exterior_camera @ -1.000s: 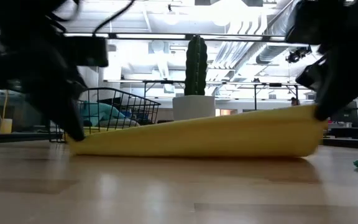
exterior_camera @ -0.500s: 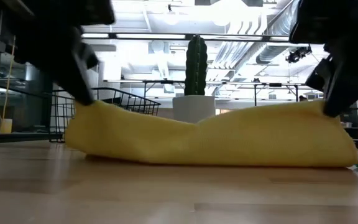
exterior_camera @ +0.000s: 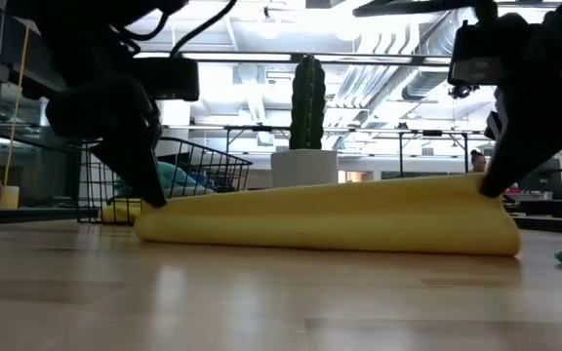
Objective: Fold microfiber towels
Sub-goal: Fold the yellow microfiber towel on the table
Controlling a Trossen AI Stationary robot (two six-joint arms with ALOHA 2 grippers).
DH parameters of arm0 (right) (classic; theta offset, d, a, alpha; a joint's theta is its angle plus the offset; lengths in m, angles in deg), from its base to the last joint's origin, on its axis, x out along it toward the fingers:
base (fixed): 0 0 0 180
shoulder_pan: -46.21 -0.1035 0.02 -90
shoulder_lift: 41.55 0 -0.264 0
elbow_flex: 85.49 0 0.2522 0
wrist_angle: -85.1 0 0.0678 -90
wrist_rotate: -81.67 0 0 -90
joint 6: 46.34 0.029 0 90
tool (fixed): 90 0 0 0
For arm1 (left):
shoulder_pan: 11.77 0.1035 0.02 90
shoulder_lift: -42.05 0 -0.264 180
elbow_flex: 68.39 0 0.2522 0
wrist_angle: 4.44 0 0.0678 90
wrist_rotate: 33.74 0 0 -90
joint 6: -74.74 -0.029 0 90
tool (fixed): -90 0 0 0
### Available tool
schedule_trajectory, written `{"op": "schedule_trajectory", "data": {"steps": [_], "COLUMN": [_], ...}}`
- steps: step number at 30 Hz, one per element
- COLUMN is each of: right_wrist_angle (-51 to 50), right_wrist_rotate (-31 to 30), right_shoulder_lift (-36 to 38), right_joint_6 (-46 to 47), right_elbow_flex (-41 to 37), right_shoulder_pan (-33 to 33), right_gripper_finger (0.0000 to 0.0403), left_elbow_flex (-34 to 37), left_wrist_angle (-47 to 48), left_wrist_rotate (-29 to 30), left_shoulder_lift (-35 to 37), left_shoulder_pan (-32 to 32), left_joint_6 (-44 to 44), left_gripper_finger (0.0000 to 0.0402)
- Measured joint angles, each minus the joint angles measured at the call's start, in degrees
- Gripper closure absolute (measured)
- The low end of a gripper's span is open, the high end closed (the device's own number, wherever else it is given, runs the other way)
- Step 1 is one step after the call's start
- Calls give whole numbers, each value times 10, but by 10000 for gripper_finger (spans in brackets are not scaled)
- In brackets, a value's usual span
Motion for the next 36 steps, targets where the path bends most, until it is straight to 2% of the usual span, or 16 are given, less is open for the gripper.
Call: {"op": "schedule_trajectory", "data": {"steps": [4,10,15,19,26,30,36], "right_wrist_angle": [21,117,135,111,43,5,3], "right_wrist_rotate": [29,104,103,60,3,-33,-43], "right_shoulder_lift": [-2,-2,0,0,0,0,11], "right_joint_6": [-45,-130,-114,-55,42,83,25], "right_elbow_flex": [0,0,0,0,0,0,6], "right_shoulder_pan": [-9,-34,-36,-25,-14,-14,-17], "right_gripper_finger": [403,403,403,403,403,403,403], "left_elbow_flex": [14,4,-36,-57,-58,-58,-58], "left_wrist_angle": [-10,-8,23,47,89,108,121], "left_wrist_rotate": [-33,-102,-82,-41,-35,-32,-30], "left_shoulder_lift": [0,13,35,41,29,12,14], "left_shoulder_pan": [-18,-109,-153,-133,-54,-29,-32], "left_joint_6": [30,110,132,95,40,29,20], "left_gripper_finger": [401,401,401,401,402,401,401]}}
